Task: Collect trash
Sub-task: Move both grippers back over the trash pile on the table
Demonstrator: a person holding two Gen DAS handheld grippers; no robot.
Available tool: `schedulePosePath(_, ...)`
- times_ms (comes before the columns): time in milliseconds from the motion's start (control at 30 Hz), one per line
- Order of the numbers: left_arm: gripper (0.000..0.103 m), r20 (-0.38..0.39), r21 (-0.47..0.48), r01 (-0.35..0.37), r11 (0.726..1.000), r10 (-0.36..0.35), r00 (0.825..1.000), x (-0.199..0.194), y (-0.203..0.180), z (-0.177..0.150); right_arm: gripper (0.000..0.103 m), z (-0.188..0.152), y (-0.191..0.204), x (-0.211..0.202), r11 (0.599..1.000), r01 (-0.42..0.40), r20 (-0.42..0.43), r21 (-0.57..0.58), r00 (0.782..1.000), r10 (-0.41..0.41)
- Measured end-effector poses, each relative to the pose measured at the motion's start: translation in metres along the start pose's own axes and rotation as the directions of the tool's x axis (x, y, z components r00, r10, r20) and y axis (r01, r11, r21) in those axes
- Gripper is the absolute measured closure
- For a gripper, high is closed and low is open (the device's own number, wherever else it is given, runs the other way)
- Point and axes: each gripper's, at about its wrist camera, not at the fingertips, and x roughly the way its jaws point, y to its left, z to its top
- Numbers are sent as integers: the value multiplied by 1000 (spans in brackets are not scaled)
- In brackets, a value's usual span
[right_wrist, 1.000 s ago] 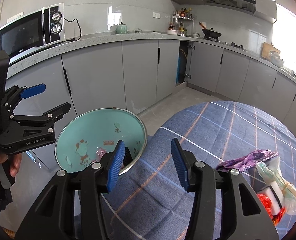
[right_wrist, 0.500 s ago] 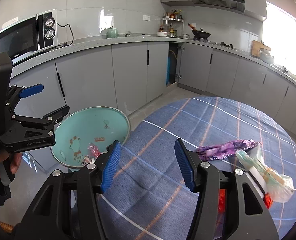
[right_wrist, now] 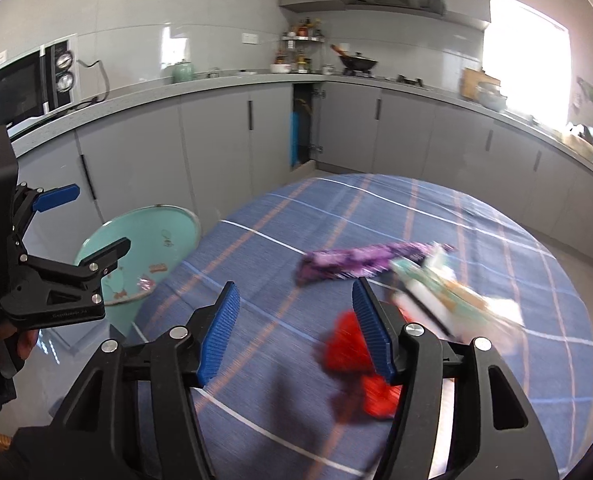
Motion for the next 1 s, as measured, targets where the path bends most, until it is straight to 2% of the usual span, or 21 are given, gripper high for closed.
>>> schedulePosePath(233, 8, 17, 48, 56, 997, -57, 998, -8, -42, 9, 42, -23, -45, -21, 992, 111, -25, 67, 994, -110)
schedulePosePath(433, 8, 31, 65, 97, 993, -99, 995, -12, -71, 19, 42, -56, -80, -29, 968, 215, -109, 129, 973, -201)
schedulePosePath(667, 7, 34, 62, 112, 992, -114, 993, -9, -101, 28, 42, -85, -91, -23, 953, 252, -166, 169, 960, -225)
schedulePosePath(800, 7, 23, 50, 109, 993, -111, 994, -5, -106, 29, 43, -91, -89, -14, 955, 224, -195, 195, 963, -186)
schedulePosePath(900, 7, 22, 55, 112, 992, -113, 993, -5, -109, 28, 53, -95, -88, -9, 957, 180, -218, 227, 967, -131)
schedulePosePath(967, 7, 22, 54, 116, 992, -118, 993, -6, -109, 28, 77, -96, -84, -11, 963, 140, -212, 229, 973, -91)
schedulePosePath(1000, 7, 23, 52, 119, 992, -120, 992, -6, -109, 29, 79, -95, -81, -13, 965, 135, -210, 226, 974, -87)
